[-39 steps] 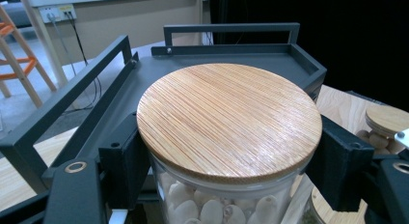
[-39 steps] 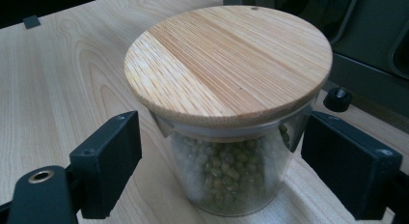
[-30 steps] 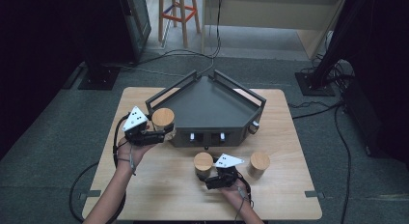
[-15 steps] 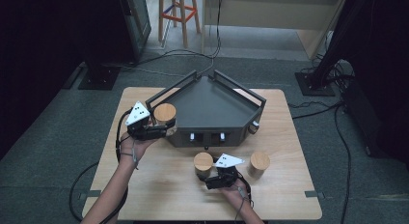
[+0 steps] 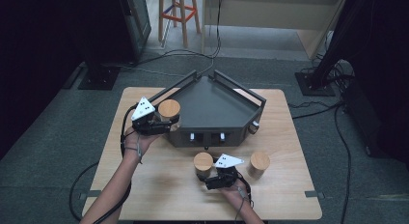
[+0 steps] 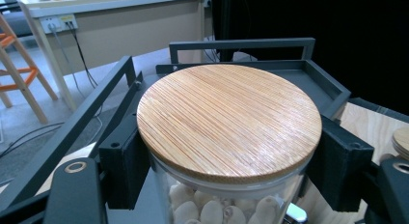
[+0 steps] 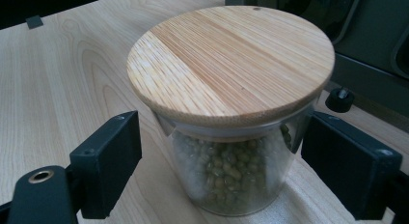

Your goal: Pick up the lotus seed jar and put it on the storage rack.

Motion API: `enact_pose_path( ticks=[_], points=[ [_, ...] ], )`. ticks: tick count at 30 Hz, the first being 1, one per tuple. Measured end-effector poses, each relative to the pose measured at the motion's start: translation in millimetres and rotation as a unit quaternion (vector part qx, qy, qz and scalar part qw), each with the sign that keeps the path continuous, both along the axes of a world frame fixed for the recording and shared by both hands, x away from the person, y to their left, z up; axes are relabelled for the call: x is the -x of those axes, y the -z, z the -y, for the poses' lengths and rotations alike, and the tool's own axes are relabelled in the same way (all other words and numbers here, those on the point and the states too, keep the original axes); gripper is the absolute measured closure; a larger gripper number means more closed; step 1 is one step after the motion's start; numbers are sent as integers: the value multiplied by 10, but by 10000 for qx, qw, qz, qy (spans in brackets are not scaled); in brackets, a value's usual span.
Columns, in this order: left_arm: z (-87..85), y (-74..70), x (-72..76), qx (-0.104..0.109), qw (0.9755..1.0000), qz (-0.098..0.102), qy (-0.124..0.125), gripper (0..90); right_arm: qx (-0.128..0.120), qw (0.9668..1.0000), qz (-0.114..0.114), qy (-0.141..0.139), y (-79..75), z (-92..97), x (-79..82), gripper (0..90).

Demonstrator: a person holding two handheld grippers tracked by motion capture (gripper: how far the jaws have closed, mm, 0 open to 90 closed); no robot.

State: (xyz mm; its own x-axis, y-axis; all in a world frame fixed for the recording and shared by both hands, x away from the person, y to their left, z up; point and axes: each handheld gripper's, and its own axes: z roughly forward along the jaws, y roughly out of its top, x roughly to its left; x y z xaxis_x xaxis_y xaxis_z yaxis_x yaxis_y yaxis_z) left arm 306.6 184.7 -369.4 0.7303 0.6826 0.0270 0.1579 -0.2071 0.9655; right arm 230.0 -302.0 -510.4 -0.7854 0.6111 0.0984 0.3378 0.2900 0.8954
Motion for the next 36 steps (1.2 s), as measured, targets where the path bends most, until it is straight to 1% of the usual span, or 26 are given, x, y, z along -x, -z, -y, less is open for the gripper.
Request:
enact_pose_path(
  ticks=[8,10,16,22,25,31,34,36],
  points=[
    [13,60,-110,88,9999,9,-53,252,15,10000,10,0,-2,-4,5,139],
    [25,63,-127,70,9999,55,-60,252,20,10000,12,-7,-3,-5,4,139],
    [59,46,-214,-14,9999,33,-120,252,11,10000,6,-9,-2,-2,2,139],
    [69,78,-303,18,9999,34,-119,252,7,10000,6,-13,-1,-1,2,139],
    [83,89,-335,-12,9999,15,-145,252,-4,10000,-3,-13,0,2,0,139],
    [106,126,-377,-10,9998,-1,-214,252,-7,10000,1,-18,2,4,-3,139],
    [111,145,-397,75,9997,-14,-218,252,-15,10000,-7,-15,2,6,-2,139],
    [130,144,-409,34,9998,-2,-220,252,-16,10000,-7,-16,2,6,-3,139]
  ],
)
